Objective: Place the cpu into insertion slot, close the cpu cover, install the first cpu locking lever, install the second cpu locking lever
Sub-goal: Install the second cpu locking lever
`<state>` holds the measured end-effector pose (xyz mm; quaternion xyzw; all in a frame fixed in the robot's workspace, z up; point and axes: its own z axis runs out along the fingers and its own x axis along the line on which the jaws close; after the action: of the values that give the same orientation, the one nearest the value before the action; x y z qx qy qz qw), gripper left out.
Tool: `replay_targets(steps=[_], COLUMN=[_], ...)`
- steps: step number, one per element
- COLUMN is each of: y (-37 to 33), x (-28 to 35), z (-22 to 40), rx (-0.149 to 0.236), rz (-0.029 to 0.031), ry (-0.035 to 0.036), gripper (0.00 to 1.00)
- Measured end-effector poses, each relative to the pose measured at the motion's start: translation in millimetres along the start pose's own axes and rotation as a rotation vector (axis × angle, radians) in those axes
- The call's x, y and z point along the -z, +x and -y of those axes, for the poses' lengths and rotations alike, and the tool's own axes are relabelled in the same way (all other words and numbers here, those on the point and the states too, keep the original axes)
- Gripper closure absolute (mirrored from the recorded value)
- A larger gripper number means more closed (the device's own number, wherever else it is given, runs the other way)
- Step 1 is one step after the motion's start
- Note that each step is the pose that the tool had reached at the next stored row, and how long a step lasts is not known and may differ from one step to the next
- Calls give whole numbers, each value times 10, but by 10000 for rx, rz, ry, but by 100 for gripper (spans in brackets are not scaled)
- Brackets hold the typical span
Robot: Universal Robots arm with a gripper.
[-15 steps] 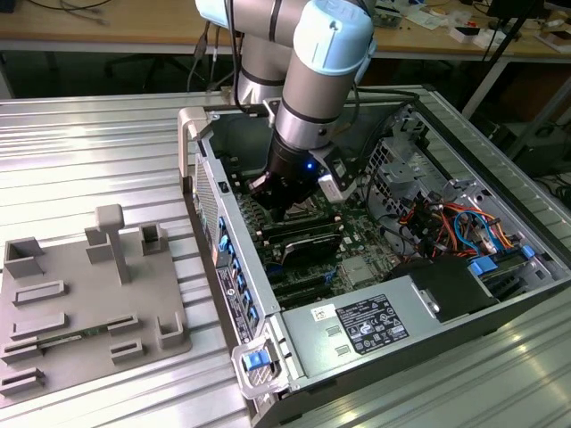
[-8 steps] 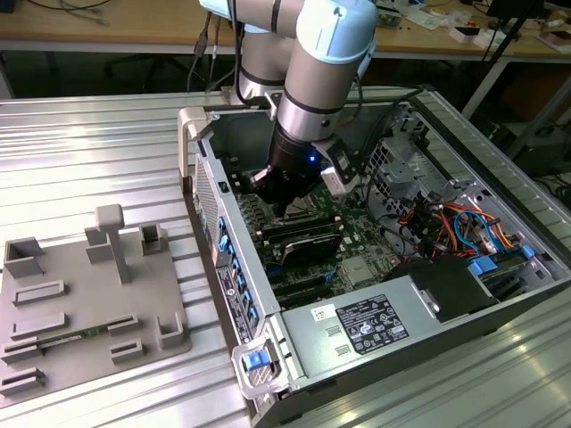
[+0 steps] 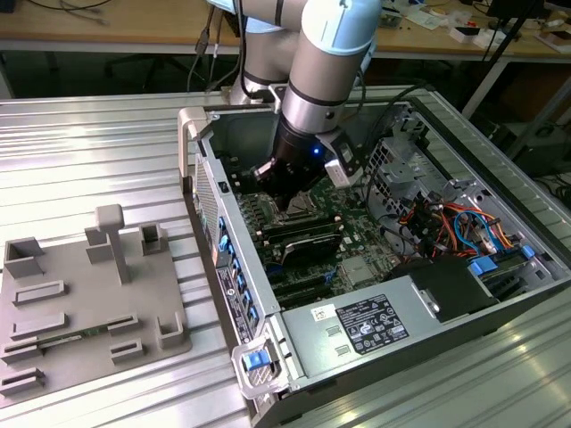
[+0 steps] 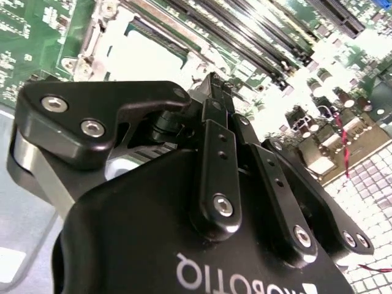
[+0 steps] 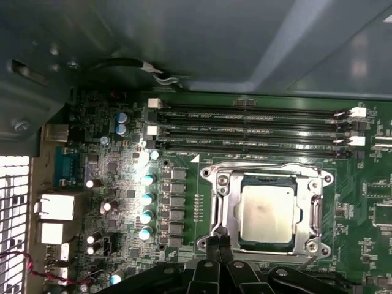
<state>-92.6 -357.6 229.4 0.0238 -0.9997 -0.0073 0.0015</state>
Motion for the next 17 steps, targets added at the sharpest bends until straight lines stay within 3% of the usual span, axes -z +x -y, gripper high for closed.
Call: replay_targets(steps=[4, 12, 17], y=[-104, -607, -647], x=[0, 2, 2], z=[-35, -24, 7], rx=[0, 1, -8], rz=[0, -3, -9], ry=[-3, -1, -3], gripper=[89, 89, 89])
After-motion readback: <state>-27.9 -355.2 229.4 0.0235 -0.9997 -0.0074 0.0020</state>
